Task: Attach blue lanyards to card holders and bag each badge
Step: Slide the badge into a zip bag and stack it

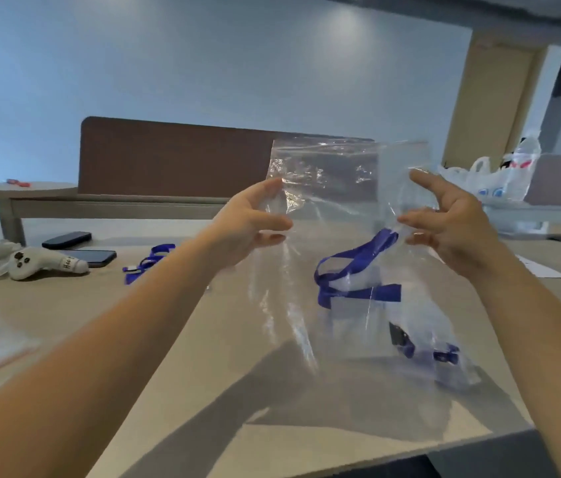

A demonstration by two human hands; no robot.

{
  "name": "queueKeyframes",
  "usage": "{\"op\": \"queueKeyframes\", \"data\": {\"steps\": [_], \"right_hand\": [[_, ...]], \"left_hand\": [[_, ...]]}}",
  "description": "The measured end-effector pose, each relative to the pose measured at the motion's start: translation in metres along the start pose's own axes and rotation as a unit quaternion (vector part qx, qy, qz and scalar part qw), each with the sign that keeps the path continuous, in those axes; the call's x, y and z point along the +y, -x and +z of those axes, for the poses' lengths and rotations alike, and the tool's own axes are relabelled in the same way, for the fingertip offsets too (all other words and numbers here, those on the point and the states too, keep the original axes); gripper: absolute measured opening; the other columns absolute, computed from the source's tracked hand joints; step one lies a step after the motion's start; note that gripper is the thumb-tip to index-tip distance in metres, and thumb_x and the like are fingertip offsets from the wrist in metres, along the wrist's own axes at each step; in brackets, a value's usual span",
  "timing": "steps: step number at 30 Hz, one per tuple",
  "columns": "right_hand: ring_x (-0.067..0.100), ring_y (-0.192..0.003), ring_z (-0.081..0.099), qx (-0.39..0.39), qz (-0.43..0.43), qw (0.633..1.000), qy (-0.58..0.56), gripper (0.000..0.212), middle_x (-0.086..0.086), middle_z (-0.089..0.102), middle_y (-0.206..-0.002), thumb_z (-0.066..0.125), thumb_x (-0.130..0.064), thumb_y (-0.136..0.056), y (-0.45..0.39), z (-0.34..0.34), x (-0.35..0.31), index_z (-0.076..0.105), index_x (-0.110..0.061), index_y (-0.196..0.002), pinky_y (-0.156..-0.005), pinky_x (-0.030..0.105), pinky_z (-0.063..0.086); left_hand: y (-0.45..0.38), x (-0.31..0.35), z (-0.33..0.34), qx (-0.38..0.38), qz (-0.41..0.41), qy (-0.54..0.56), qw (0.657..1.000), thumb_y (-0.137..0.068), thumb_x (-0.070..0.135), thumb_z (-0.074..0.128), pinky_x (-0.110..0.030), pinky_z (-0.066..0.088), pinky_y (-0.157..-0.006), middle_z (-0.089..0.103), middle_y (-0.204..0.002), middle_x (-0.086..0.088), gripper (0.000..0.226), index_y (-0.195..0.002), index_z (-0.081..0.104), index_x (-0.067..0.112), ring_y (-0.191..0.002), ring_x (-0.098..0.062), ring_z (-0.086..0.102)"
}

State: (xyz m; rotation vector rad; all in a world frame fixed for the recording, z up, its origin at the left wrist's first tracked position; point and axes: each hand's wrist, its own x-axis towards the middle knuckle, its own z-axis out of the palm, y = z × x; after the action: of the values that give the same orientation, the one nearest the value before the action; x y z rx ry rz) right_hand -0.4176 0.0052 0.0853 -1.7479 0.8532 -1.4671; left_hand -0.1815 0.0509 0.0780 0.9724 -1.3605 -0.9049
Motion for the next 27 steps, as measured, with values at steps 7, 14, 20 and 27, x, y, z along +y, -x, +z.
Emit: {"op": "queueKeyframes", "data": {"steps": [7, 14, 20, 27], "right_hand": [[0.020, -0.088, 0.053, 0.022, 0.118, 0.986, 0.113, 0.066, 0.007, 0.026, -0.149, 0.053, 0.013, -0.080, -0.032, -0.050, 0.065, 0.034, -0.012, -0.138, -0.044, 0.011, 0.050], [0.015, -0.084, 0.054, -0.009, 0.129, 0.944, 0.303, 0.069, 0.005, 0.022, -0.152, 0.060, 0.002, -0.081, -0.069, -0.068, 0.124, 0.028, -0.013, -0.141, -0.063, 0.020, 0.051], [0.025, -0.139, 0.022, -0.136, 0.227, 0.872, 0.412, 0.067, 0.011, 0.016, -0.152, 0.060, -0.023, -0.085, -0.084, -0.076, 0.187, 0.026, -0.011, -0.141, -0.112, 0.030, 0.019], [0.036, -0.141, 0.007, -0.252, 0.322, 0.754, 0.513, 0.060, 0.008, -0.001, -0.156, 0.046, -0.049, -0.088, -0.081, -0.081, 0.212, 0.034, -0.017, -0.138, -0.114, 0.043, 0.011]], "left_hand": [[-0.073, -0.055, 0.053, -0.059, -0.077, -0.068, 0.993, -0.080, -0.013, 0.054, -0.012, 0.051, -0.049, 0.057, -0.086, -0.013, 0.073, -0.141, 0.029, 0.016, -0.065, -0.014, 0.053], [-0.136, -0.107, 0.071, -0.089, -0.105, -0.167, 0.976, -0.078, -0.009, 0.061, -0.018, 0.053, -0.057, 0.057, -0.089, -0.011, 0.077, -0.142, 0.028, 0.017, -0.069, -0.015, 0.054], [-0.166, -0.160, 0.074, -0.181, -0.088, -0.446, 0.872, -0.082, 0.026, 0.065, -0.025, 0.034, -0.099, 0.033, -0.146, -0.009, 0.070, -0.141, 0.029, 0.015, -0.119, -0.019, 0.045], [-0.173, -0.193, 0.069, -0.283, -0.118, -0.553, 0.775, -0.086, 0.051, 0.048, -0.030, 0.026, -0.111, 0.036, -0.145, -0.006, 0.065, -0.141, 0.031, 0.020, -0.133, -0.024, 0.033]]}}
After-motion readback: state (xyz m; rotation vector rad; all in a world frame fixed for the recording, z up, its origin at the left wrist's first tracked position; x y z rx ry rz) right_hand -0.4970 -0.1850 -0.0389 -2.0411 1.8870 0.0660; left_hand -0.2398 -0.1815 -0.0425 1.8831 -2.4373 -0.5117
